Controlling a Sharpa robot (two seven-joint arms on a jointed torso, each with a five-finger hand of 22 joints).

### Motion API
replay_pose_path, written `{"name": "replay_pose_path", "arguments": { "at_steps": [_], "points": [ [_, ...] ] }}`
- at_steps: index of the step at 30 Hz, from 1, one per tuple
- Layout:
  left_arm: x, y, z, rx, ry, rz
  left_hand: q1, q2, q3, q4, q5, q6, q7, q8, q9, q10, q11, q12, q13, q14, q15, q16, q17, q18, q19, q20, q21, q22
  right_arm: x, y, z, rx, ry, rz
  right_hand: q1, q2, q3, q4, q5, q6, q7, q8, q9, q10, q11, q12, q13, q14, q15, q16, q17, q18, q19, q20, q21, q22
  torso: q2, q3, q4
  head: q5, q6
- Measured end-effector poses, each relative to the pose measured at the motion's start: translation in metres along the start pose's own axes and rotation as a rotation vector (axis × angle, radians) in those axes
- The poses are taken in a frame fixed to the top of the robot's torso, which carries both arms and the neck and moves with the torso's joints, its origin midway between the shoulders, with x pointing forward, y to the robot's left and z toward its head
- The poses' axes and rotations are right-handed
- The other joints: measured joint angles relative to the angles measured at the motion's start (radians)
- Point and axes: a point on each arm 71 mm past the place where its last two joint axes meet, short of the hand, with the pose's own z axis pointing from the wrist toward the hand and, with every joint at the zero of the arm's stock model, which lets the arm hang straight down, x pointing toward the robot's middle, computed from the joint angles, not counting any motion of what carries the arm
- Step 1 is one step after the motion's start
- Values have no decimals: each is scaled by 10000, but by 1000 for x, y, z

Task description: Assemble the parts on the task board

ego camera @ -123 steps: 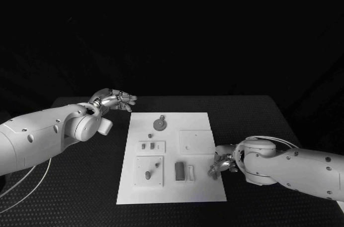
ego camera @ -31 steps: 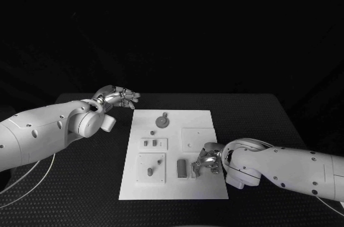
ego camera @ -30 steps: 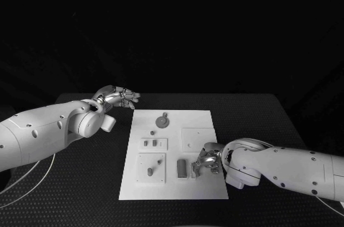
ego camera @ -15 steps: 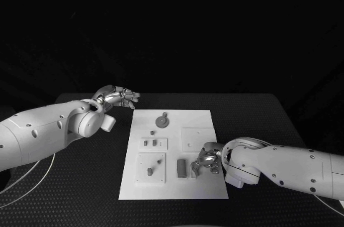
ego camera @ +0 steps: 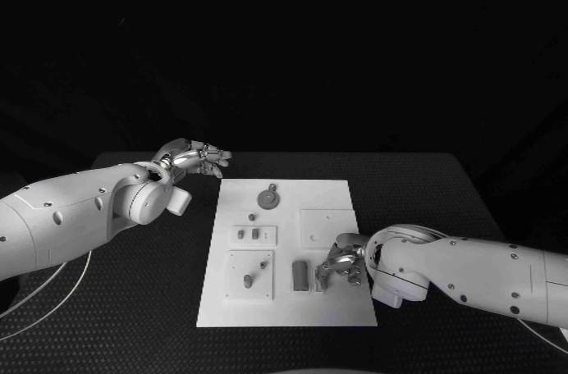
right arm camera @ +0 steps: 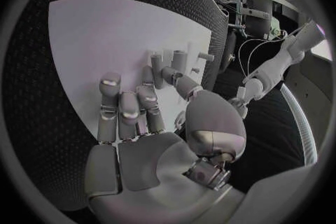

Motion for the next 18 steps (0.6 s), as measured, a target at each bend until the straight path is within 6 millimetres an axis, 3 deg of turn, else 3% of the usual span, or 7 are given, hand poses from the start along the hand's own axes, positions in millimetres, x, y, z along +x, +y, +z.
{"name": "replay_pose_path", "arguments": {
  "at_steps": [18],
  "points": [
    [0,0,0,-6,-4,3,0,0,0,0,0,0,0,0,1,0,0,0,8,0,0,0,5,1,0,0,0,5,3,0,0,-19,257,-138,-122,-58,38,94,0,63,10,22,-15,33,-34,0,3,15,-53,-1,-6,-6,19,18,0,0,-2,-3,-4,13,-38]
  ]
}}
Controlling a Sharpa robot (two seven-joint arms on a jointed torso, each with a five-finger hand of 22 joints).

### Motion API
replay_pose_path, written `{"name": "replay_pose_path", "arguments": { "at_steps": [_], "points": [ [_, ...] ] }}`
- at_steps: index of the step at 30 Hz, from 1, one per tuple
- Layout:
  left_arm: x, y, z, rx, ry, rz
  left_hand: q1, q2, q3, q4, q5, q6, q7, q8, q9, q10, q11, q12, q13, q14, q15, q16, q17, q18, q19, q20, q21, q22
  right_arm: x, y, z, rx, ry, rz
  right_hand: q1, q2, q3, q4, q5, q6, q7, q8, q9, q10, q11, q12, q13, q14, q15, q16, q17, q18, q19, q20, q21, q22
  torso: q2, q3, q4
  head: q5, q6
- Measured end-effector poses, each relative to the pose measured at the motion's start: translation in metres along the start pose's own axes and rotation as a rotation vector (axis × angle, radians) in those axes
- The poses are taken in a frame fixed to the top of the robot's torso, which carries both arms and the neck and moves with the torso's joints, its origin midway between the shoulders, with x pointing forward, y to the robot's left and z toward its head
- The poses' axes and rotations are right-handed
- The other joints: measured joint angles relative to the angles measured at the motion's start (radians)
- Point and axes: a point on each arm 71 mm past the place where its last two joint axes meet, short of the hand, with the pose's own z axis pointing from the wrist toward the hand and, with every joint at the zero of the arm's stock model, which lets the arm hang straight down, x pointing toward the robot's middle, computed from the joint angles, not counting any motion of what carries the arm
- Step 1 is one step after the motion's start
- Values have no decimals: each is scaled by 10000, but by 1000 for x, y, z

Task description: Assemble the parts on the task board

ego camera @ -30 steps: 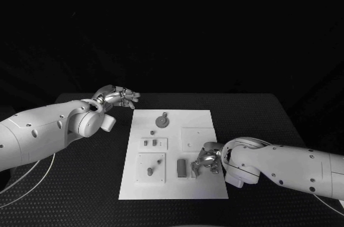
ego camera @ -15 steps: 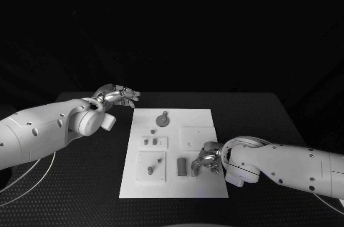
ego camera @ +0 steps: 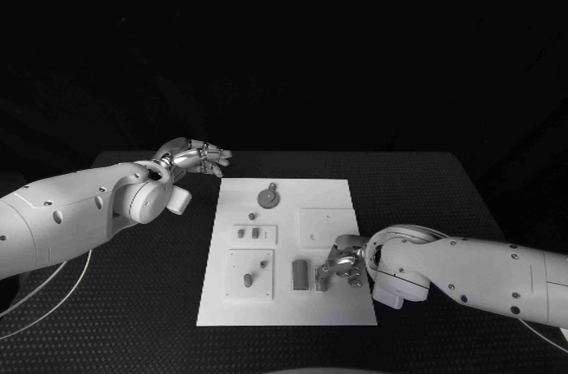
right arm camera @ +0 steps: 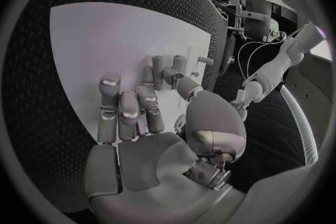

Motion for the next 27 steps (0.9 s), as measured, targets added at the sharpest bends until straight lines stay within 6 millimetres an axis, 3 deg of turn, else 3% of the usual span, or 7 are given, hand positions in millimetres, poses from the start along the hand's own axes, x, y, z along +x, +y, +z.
{"name": "replay_pose_path", "arguments": {
  "at_steps": [17,27],
  "points": [
    [0,0,0,-6,-1,1,0,0,0,0,0,0,0,0,-9,0,0,0,-2,0,0,-39,8,-1,0,0,0,2,2,1,1,-59,-25,-58,-236,-353,46,352,0,32,-32,53,-57,-19,-21,0,-43,13,-10,0,-23,-1,10,15,0,-25,-1,0,-4,-3,11],
    [0,0,0,-11,-1,1,0,0,0,0,0,0,0,0,-8,0,0,0,-3,0,0,-39,7,0,0,0,0,1,7,5,2,-287,53,-73,-452,-990,90,861,31,11,-12,-23,-130,-35,-36,0,-63,-23,-44,1,-51,-1,-4,-34,0,-47,-1,1,-3,-11,22]
  ]
}}
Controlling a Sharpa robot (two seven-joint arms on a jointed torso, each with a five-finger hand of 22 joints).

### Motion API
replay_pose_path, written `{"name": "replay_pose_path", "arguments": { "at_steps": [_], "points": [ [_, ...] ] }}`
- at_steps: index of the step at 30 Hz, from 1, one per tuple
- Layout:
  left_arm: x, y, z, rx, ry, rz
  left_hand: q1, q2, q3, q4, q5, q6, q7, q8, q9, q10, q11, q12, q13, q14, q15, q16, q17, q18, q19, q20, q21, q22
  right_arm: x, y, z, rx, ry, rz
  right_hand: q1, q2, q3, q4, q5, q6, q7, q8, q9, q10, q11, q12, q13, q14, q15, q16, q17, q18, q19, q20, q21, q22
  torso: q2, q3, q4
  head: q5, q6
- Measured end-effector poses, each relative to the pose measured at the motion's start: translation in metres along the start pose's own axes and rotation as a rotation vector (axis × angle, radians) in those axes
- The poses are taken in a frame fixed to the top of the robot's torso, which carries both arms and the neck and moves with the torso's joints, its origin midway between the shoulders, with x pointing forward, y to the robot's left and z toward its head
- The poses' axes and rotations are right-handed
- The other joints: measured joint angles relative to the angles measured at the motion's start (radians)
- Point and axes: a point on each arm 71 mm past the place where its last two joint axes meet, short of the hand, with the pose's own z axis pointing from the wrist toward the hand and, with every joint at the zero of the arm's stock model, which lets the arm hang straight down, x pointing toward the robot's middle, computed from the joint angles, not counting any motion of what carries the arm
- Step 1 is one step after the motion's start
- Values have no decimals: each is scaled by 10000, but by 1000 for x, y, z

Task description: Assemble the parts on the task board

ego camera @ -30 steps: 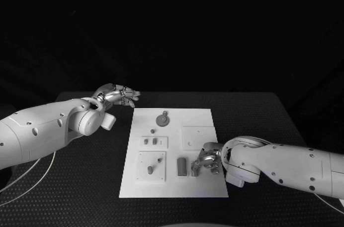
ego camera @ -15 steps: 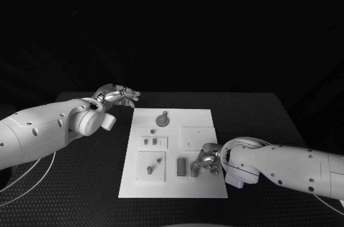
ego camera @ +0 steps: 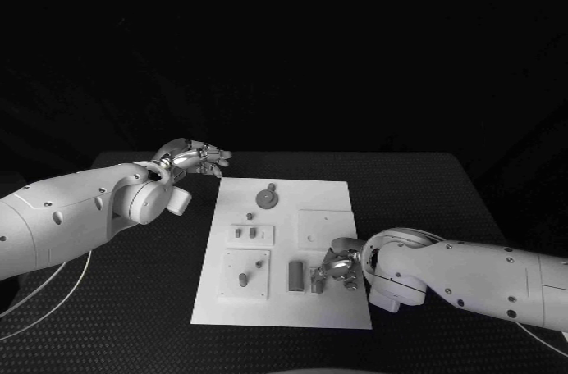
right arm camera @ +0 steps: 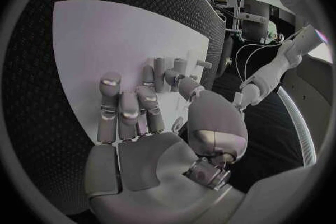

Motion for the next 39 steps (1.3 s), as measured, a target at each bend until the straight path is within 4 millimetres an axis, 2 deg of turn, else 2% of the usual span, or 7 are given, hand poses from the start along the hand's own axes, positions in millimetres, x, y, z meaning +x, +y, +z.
{"name": "replay_pose_path", "arguments": {
  "at_steps": [4,6,19,30,34,37,39],
  "points": [
    [0,0,0,-2,0,0,0,0,0,0,0,0,0,0,0,0,0,0,0,0,0,0,8,-1,0,0,0,-1,1,0,0,-80,11,8,-78,-388,77,326,0,0,0,-1,-2,0,0,0,-6,-1,0,-38,0,1,19,-19,0,-16,-2,0,0,0,2],
    [0,0,0,-5,0,0,0,0,0,0,0,0,0,0,0,0,0,0,-1,0,0,0,7,-1,0,0,0,0,1,0,0,-118,12,12,-85,-504,136,411,0,-1,1,-1,-2,-1,1,0,-6,-1,1,-38,0,0,19,-19,0,-25,-2,1,0,6,3],
    [0,0,0,-15,-4,2,0,0,0,0,0,0,0,0,1,0,0,0,-1,0,0,0,6,0,0,0,0,6,0,0,-2,-261,-16,17,-53,-554,145,532,0,-1,1,58,2,-2,2,0,4,-15,15,-37,14,1,36,-35,0,-26,-2,2,2,19,27],
    [0,0,0,-21,-5,3,0,0,0,0,0,0,0,0,1,0,0,0,-2,0,0,0,15,0,0,0,0,5,0,-1,-3,-392,-57,-118,54,-760,172,559,0,-3,1,112,1,-3,3,0,26,-11,13,-37,64,1,59,-56,0,-25,-2,2,0,2,41],
    [0,0,0,-23,-6,3,0,0,0,0,0,0,0,0,2,0,0,0,6,0,0,0,15,-1,0,0,0,4,0,1,-4,-513,-39,-386,716,-950,229,135,-40,-3,1,217,60,0,0,0,50,23,-20,-37,40,0,74,-73,0,-25,-2,2,0,0,43],
    [0,0,0,-24,-6,3,0,0,0,0,0,0,0,0,2,0,0,0,6,0,0,0,15,0,0,0,0,4,0,1,-3,-548,-57,-597,967,-984,227,28,-40,-3,1,284,86,53,-54,0,84,27,-22,-36,46,1,73,-109,0,-25,-2,2,0,5,43],
    [0,0,0,-25,-6,3,0,0,0,0,0,0,0,0,2,0,0,0,5,0,0,0,14,0,0,0,0,9,0,2,-3,-554,-95,-715,1039,-909,227,28,-40,3,-6,284,101,87,-89,0,122,50,-45,-36,83,1,74,-112,0,-25,-1,2,-1,7,42]
  ]
}}
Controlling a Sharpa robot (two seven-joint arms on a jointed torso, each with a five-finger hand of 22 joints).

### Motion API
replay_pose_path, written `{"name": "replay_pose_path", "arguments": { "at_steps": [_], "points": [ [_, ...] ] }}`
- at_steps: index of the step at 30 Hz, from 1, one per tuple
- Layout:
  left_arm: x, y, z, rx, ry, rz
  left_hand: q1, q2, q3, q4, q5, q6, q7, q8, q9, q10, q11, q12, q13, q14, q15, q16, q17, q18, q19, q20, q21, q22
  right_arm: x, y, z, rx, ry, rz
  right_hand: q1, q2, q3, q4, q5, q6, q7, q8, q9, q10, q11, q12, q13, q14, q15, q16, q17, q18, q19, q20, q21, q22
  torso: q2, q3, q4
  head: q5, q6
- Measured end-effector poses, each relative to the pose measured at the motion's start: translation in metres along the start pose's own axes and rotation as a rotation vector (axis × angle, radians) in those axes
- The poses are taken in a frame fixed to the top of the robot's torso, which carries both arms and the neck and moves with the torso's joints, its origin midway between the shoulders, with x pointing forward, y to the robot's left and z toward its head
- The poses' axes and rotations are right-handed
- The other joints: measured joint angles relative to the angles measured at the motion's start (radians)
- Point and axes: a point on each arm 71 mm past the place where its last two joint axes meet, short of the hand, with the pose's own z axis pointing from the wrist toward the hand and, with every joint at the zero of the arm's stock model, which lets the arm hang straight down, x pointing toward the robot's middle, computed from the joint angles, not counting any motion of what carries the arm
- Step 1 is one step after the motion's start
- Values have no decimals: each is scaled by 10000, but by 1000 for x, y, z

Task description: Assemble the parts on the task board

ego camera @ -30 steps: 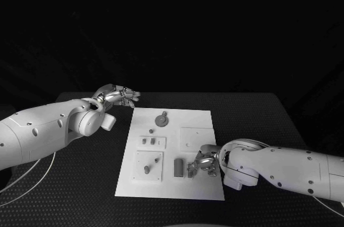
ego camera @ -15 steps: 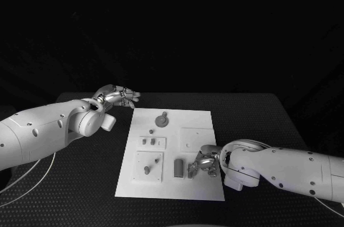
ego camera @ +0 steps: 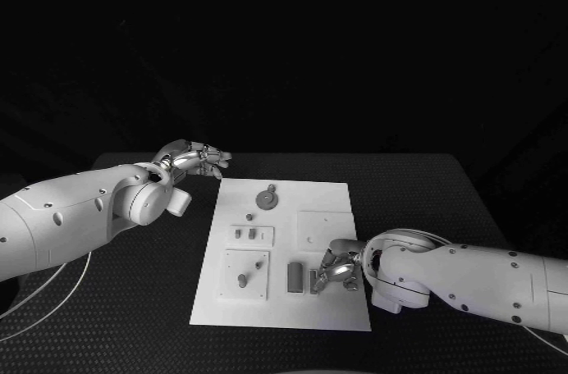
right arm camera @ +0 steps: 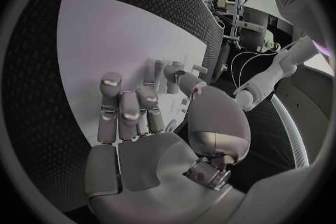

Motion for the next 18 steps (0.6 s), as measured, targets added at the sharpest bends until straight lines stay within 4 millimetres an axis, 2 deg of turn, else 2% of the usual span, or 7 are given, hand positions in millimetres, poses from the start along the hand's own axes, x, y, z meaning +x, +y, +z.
{"name": "replay_pose_path", "arguments": {
  "at_steps": [10,18],
  "points": [
    [0,0,0,-1,6,-1,0,0,0,0,0,0,0,0,0,0,0,0,-2,0,0,0,8,0,0,0,0,2,1,2,3,6,-83,-298,83,185,-71,19,0,52,-51,67,47,55,-56,0,61,64,-33,0,99,-1,31,-31,0,-10,2,0,0,-3,-20],
    [0,0,0,-3,6,-1,0,0,0,0,0,0,0,0,-9,0,0,0,-2,0,0,0,8,0,0,0,0,1,3,1,5,86,-70,-373,63,203,-98,46,-1,83,-83,88,48,113,-36,0,116,117,-53,0,140,0,32,-30,1,-10,3,0,7,-5,-42]
  ]
}}
